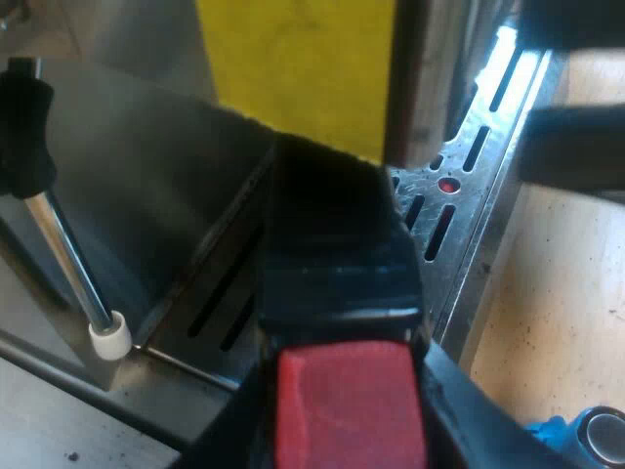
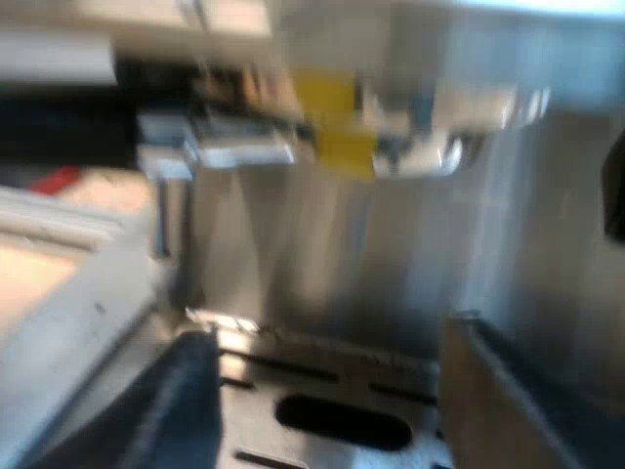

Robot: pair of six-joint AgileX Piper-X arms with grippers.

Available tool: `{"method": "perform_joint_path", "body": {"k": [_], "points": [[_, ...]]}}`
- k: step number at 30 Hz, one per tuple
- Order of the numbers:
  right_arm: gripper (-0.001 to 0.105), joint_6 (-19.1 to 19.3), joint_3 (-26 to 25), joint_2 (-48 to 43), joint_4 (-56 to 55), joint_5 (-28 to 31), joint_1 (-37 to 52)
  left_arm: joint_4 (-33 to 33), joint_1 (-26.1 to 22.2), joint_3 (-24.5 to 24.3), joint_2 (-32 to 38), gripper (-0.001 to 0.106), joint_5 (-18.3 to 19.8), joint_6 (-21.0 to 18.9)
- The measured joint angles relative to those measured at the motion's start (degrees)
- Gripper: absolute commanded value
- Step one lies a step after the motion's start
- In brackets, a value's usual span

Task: Put the handle in the coffee machine

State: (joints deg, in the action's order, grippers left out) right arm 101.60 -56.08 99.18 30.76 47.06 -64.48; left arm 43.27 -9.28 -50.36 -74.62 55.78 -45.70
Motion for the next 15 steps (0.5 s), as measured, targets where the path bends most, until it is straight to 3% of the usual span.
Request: {"method": "perform_joint_path", "body": {"k": [5, 11, 15], "points": [[0.047, 0.0, 0.0, 4.0, 2.4, -0.8, 1.4, 0.0, 0.0, 0.0, 0.0, 0.0, 0.0, 0.3], [0.047, 1.7, 0.0, 8.6, 12.8, -0.9, 2.7, 0.0, 0.0, 0.0, 0.0, 0.0, 0.0, 0.3], [0.04, 5.4, 0.0, 11.7, 21.2, -0.7, 3.6, 0.0, 0.0, 0.0, 0.0, 0.0, 0.0, 0.3]]}}
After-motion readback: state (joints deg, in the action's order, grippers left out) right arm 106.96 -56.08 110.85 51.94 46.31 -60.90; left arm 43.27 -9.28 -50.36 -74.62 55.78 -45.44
